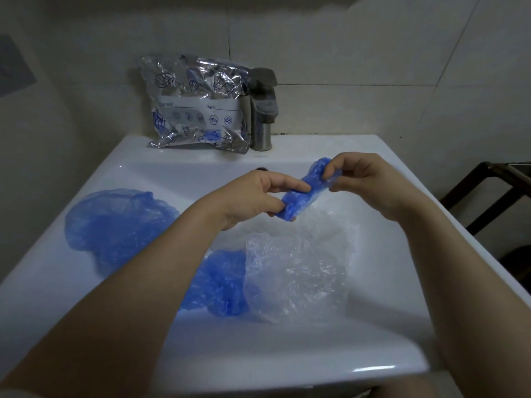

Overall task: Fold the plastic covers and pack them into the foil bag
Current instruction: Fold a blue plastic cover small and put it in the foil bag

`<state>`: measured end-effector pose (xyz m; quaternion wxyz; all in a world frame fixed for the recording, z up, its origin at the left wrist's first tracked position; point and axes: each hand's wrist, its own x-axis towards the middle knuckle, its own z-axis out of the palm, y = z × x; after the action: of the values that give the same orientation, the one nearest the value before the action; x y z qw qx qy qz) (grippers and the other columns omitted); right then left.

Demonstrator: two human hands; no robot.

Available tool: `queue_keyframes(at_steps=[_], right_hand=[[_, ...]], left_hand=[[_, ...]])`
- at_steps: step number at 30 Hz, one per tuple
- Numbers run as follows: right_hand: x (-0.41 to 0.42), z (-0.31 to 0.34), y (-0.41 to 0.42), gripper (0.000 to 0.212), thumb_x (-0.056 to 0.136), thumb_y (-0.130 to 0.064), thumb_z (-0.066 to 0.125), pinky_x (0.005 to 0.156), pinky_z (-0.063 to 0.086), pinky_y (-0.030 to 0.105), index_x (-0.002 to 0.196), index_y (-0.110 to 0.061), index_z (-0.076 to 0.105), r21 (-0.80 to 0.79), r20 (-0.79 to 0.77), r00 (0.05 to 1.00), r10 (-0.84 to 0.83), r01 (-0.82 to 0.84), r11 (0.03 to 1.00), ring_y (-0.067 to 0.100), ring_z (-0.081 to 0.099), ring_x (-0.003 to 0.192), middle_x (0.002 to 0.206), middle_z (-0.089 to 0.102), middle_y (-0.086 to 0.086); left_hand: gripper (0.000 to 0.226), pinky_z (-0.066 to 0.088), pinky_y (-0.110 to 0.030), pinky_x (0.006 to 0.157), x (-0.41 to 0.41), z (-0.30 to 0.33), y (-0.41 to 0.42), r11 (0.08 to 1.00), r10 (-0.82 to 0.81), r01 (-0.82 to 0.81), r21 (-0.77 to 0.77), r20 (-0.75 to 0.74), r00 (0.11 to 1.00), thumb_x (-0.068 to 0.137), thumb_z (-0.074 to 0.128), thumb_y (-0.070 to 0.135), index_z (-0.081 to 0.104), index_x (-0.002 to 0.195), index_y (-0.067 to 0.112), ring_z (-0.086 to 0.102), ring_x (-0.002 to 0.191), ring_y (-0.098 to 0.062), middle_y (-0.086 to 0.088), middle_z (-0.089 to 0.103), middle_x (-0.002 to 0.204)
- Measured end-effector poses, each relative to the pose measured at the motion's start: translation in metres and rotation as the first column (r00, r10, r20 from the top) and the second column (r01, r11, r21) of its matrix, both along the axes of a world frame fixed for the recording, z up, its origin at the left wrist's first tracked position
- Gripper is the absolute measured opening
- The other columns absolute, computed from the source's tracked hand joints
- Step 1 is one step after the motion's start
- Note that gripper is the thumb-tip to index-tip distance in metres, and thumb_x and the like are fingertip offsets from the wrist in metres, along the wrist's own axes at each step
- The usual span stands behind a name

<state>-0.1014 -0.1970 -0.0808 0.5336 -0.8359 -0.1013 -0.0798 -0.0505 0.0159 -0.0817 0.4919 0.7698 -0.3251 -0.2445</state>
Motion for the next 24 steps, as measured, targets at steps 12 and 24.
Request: queue_keyframes(at_steps=[12, 24], right_hand=[[0.006, -0.008, 0.014, 0.017, 0.084, 0.000, 0.062, 0.077, 0.056, 0.033, 0.078, -0.013, 0.053, 0.077, -0.145, 0.978, -0.148, 0.160, 0.984, 0.018, 0.064, 0.075, 0.083, 0.065, 0.009], [0.005, -0.007, 0.025, 0.036, 0.081, -0.005, 0.067, 0.084, 0.052, 0.027, 0.103, -0.031, 0.055, 0.080, -0.016, 0.975, -0.223, 0.224, 0.971, 0.014, 0.059, 0.094, 0.114, 0.056, -0.001]], left_hand=[[0.042, 0.054, -0.039, 0.080, -0.013, -0.006, -0.013, 0.980, -0.066, 0.014, 0.201, 0.257, 0.964, 0.084, 0.053, 0.000, 0.049, 0.103, 0.036, 0.067, 0.083, -0.017, 0.018, 0.052, 0.115], [0.053, 0.050, -0.012, 0.073, -0.004, -0.013, -0.015, 0.995, 0.093, -0.095, 0.014, 0.084, 0.992, 0.082, 0.056, -0.007, 0.056, 0.124, 0.027, 0.053, 0.108, -0.001, 0.009, 0.053, 0.121]])
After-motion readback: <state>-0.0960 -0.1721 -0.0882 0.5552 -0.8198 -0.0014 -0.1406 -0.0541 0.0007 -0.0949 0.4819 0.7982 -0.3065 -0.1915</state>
